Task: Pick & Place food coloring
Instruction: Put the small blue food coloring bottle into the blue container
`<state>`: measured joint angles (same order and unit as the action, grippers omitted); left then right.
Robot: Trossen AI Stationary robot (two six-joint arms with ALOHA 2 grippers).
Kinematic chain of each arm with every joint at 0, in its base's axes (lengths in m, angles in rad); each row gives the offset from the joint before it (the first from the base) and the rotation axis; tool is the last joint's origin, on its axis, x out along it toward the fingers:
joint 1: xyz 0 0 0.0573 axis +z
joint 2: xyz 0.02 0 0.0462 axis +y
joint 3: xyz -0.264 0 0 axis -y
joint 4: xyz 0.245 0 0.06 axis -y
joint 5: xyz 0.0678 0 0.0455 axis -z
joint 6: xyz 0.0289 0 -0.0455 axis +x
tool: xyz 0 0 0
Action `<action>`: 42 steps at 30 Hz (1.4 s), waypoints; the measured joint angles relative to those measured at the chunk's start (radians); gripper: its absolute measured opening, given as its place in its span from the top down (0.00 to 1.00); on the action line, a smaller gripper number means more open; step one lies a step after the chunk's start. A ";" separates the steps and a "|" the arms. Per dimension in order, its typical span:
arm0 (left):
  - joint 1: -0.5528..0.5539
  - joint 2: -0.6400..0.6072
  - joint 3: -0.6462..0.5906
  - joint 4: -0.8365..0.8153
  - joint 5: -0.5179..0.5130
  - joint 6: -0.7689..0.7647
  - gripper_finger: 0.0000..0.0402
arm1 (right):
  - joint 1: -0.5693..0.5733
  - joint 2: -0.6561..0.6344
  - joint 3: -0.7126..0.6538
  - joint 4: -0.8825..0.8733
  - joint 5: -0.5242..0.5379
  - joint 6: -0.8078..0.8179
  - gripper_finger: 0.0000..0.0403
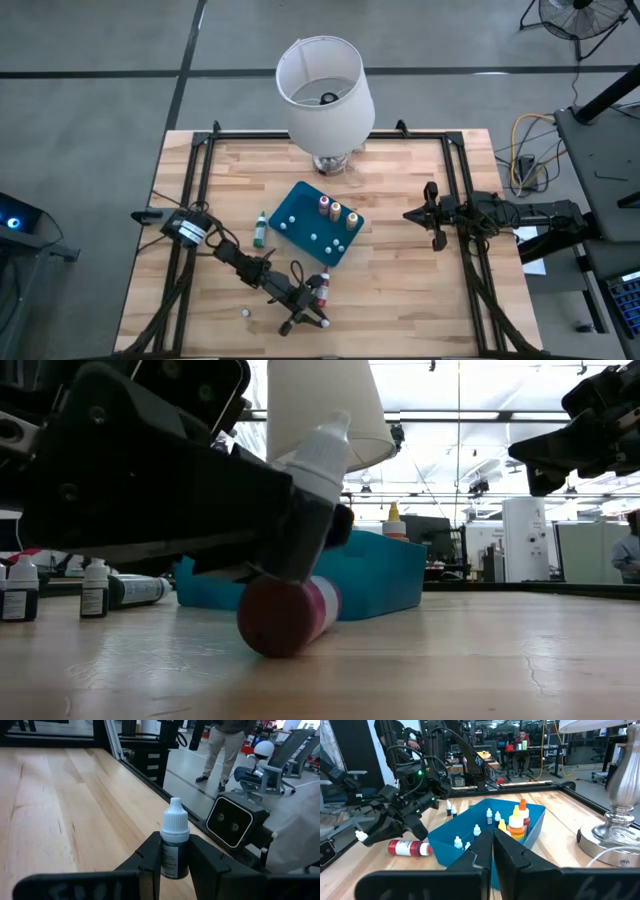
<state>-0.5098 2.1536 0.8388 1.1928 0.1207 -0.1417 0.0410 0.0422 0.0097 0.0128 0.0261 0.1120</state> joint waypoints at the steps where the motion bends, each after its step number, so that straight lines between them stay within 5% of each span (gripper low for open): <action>1: 0.000 0.000 0.001 0.000 0.000 0.000 0.86 | 0.000 0.000 0.000 0.000 0.000 0.000 0.98; 42: -0.087 0.000 -0.050 0.020 0.049 0.064 0.86 | 0.000 0.000 0.000 0.000 0.000 0.000 0.98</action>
<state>-0.5972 2.1536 0.7884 1.2128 0.1696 -0.0774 0.0409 0.0422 0.0096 0.0130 0.0265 0.1120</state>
